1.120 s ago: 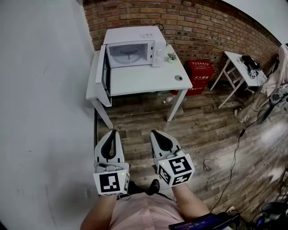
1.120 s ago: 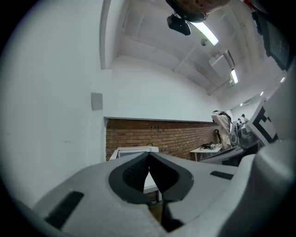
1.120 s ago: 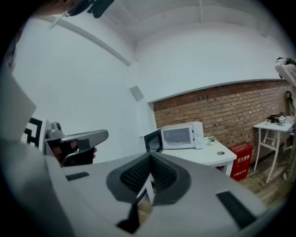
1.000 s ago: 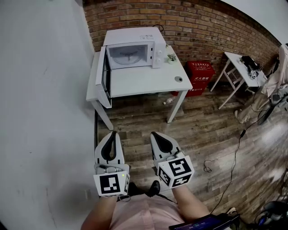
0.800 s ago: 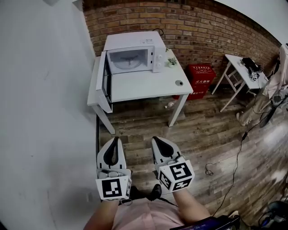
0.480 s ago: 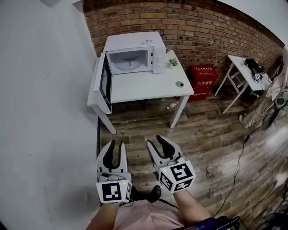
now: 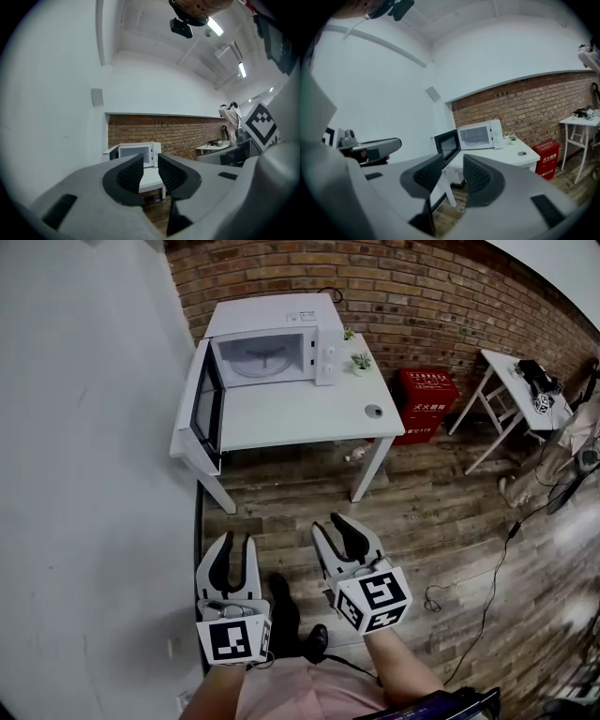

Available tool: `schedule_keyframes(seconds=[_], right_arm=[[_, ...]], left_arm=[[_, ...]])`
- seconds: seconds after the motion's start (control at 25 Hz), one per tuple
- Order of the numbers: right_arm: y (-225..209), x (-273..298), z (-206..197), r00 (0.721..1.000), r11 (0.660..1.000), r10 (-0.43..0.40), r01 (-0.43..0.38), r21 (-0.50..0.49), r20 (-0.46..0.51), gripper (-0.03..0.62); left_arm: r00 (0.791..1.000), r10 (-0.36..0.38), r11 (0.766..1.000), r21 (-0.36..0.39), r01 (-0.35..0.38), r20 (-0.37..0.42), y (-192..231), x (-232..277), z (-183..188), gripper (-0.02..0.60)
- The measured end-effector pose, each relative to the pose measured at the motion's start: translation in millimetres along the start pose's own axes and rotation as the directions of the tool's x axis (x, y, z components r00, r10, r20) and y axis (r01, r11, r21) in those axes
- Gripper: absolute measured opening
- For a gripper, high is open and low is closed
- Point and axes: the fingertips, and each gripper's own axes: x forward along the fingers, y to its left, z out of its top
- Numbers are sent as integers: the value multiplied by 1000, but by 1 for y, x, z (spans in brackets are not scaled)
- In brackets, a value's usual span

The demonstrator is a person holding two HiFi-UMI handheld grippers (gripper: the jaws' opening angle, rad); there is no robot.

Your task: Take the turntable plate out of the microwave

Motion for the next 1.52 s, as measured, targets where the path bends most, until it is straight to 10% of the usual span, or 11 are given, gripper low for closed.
schedule_keyframes(seconds=[0.76,1.52], right_arm=[[-73,216,56,999,999,-44,44,9,15,120],[-172,315,71,999,999,-47,47,26,3,104]], left_arm=[[995,-98,994,-41,99,8,78,214,-8,103],[995,-99,995,-8,99,1,84,348,-38,84]])
